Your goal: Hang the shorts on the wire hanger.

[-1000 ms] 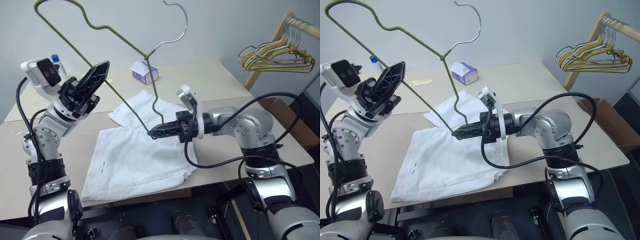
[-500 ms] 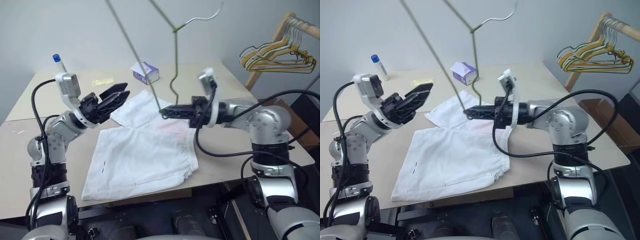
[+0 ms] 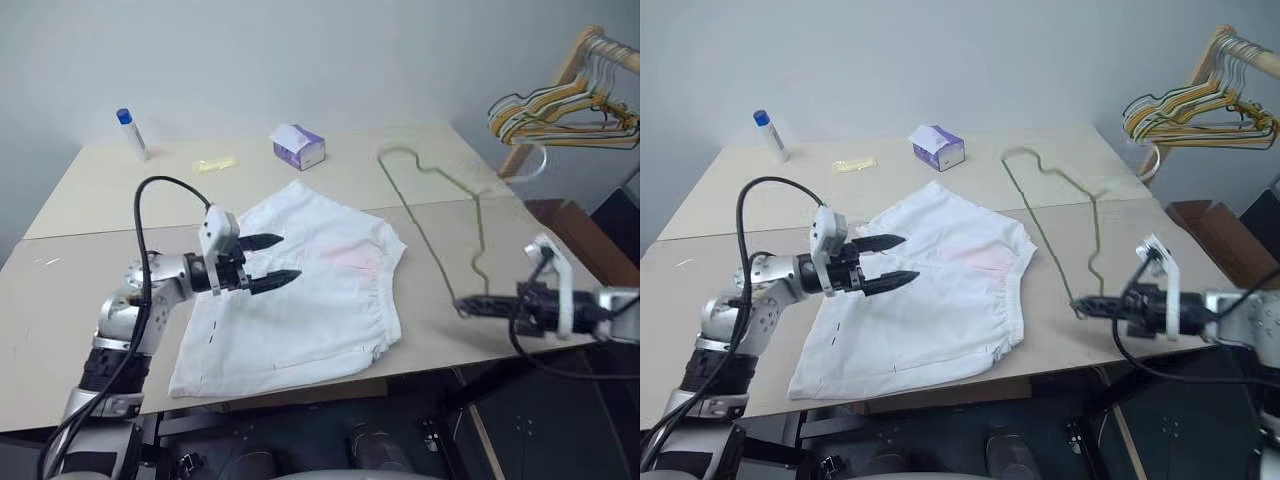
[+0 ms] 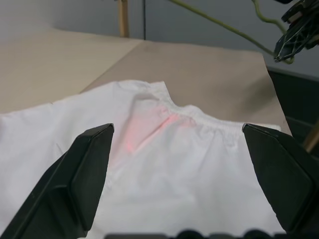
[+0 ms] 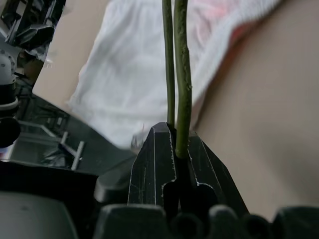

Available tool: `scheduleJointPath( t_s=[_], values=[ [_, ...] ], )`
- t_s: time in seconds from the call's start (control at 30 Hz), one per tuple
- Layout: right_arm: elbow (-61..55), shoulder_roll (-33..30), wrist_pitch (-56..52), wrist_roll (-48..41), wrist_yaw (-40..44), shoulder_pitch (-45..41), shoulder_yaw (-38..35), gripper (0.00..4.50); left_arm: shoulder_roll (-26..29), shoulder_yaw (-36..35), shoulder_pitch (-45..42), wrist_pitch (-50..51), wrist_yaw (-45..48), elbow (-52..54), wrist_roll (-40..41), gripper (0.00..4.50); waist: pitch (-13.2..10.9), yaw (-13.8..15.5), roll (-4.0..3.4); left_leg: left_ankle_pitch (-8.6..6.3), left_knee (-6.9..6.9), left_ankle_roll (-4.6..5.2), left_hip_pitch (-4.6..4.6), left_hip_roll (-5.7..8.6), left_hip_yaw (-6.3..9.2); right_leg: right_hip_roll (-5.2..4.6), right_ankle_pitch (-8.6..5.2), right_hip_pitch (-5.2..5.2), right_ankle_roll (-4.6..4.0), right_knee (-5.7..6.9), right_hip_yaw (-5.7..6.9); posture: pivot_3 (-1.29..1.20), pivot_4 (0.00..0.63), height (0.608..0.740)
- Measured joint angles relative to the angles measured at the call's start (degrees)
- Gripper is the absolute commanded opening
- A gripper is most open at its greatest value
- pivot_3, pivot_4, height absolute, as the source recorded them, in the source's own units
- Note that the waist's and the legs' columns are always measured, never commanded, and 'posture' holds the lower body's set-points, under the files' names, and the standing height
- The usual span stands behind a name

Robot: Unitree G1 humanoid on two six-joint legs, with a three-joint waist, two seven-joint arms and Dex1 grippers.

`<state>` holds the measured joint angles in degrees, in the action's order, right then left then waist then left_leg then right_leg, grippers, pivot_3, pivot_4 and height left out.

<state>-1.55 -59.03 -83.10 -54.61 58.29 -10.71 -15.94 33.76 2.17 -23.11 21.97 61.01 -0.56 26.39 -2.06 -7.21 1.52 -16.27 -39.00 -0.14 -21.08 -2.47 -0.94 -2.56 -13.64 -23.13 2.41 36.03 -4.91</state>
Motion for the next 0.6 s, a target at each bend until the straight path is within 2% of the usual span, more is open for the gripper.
scheduleJointPath(
  t_s=[0.13, 0.27, 0.6],
  values=[
    [2.7, -6.1, -0.2, 0.7, 5.6, 7.7, 2.3, 0.00, 0.3, 0.9, 0.6, -1.2, 0.8, 0.2, -1.8, 4.47, 0.0, -0.1, 0.00, 0.01, -0.04, 0.00, 0.08, 0.01, -0.16, 0.06, -0.24, 0.07, 0.44, 0.06, -0.24, -0.12, 0.000, 0.740],
    [3.9, -8.1, 1.5, 2.3, 8.7, 10.1, 5.4, 0.00, 0.3, 1.1, 0.6, -1.2, 1.4, 1.3, -1.8, 4.47, 0.0, -0.2, -0.01, 0.00, -0.03, 0.00, 0.23, 0.01, -0.30, 0.09, -0.25, 0.10, 0.48, 0.09, -0.42, -0.11, 0.000, 0.740],
    [9.1, -7.2, 5.5, 8.1, 10.3, 8.8, 12.5, 0.00, 0.5, 1.1, 1.7, -1.0, 1.0, 2.1, -1.9, 4.47, 0.0, 0.2, 0.00, 0.00, -0.04, 0.00, 0.37, 0.02, -0.43, 0.09, -0.22, 0.07, 0.55, 0.08, -0.54, -0.10, 0.000, 0.740]
  ],
)
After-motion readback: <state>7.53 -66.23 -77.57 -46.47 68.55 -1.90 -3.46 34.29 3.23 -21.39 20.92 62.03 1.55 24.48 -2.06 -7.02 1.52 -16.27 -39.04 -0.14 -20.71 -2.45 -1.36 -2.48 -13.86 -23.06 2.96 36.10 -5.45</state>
